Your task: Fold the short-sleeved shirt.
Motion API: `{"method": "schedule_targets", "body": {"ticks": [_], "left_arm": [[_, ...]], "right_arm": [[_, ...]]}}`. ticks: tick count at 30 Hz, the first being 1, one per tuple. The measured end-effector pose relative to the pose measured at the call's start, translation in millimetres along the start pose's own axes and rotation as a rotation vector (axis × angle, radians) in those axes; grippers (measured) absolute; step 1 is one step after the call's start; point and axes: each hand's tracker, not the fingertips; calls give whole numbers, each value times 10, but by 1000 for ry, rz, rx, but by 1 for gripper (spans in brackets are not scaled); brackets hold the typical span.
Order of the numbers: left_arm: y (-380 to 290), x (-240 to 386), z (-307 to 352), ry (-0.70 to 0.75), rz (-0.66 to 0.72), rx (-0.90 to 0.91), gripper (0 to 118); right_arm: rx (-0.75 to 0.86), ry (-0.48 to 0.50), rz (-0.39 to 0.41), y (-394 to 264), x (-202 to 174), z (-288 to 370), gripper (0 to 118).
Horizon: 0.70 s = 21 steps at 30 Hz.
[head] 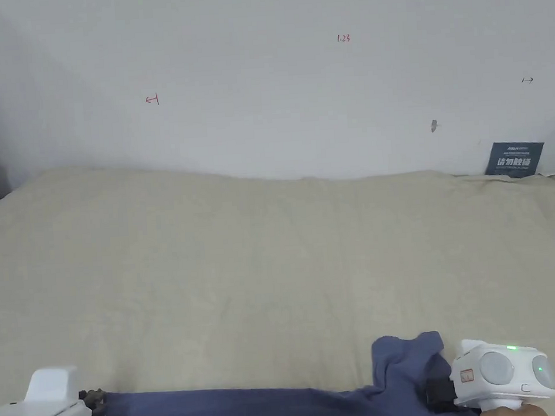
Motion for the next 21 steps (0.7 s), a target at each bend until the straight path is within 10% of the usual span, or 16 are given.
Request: {"method": "schedule_targets", "body": {"ticks": [3,7,21], "left_arm": [[-21,-4,-7,-3,-1,-7,0],[-53,-16,-39,2,0,-16,0],[-20,-197,85,-14,39,9,0]], "right_arm": [[20,-10,23,-14,-59,45,65],[51,36,26,-5,-100,155,3],[298,72,38,-311,-59,1078,3]]}}
